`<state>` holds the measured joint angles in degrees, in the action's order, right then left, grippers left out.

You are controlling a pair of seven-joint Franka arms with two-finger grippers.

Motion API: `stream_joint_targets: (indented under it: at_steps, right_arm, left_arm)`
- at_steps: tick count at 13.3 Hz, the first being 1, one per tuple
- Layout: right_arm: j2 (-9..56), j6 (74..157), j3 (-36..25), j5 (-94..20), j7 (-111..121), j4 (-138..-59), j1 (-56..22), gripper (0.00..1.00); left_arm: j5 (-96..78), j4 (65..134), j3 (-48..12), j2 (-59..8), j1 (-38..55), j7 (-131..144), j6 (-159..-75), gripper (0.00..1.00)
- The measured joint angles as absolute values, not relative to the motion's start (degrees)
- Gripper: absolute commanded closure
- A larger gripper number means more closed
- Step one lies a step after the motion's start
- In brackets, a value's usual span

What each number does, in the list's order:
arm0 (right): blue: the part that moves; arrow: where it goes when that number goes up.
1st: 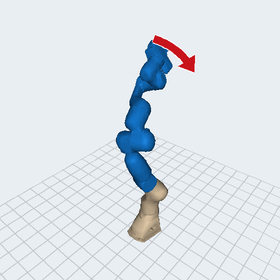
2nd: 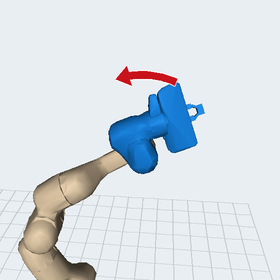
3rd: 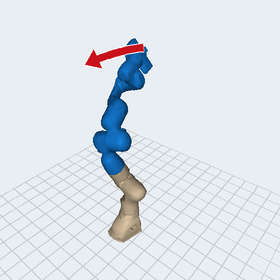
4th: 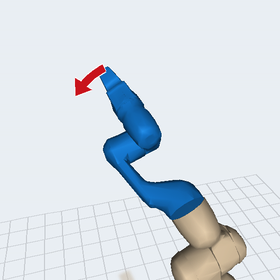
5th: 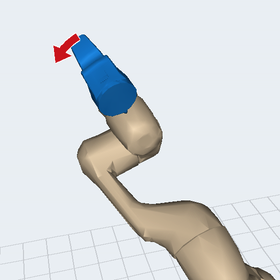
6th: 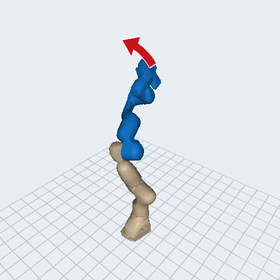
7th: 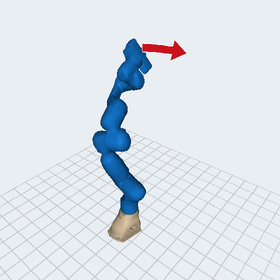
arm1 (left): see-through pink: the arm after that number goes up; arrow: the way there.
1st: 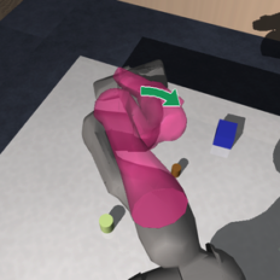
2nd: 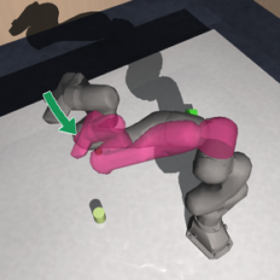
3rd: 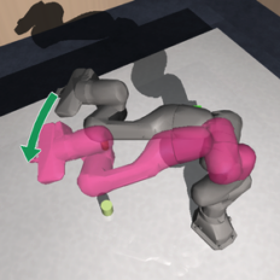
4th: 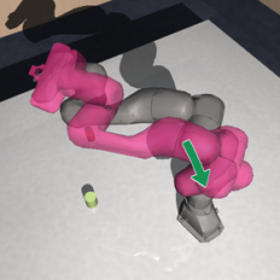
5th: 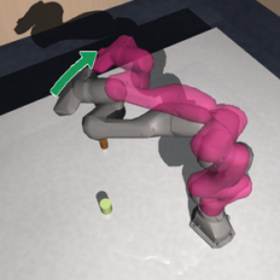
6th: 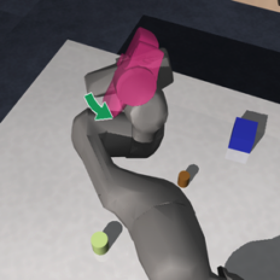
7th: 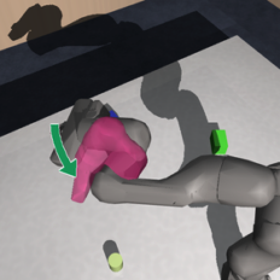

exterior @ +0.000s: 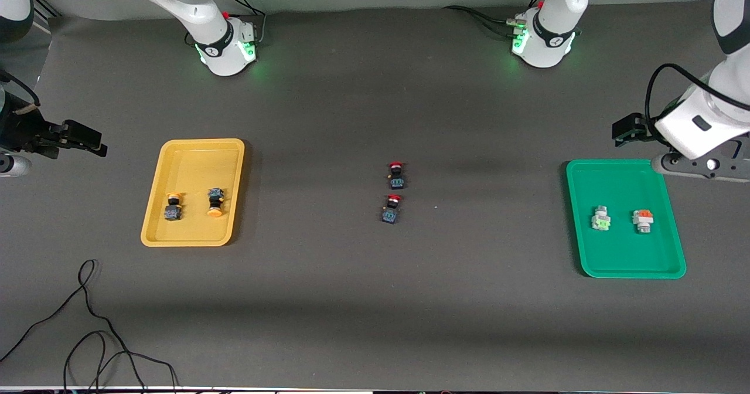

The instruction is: Place green and yellow buttons in trays

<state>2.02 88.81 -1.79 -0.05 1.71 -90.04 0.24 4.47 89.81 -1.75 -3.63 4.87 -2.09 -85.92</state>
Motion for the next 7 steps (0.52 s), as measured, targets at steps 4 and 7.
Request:
stream_joint_targets:
  at_steps: [4,7]
  right_arm:
    - [2.02,88.81,-1.79,-0.05,1.71,-90.03,0.24,0.00]
    - [2.01,88.81,-1.79,-0.05,1.71,-90.00,0.24,0.00]
  left_arm:
    - [4.41,91.57,-1.52,-2.59,4.86,-2.09,-88.32,0.00]
    - [4.37,91.51,-1.51,-3.70,4.86,-2.09,-88.20,0.00]
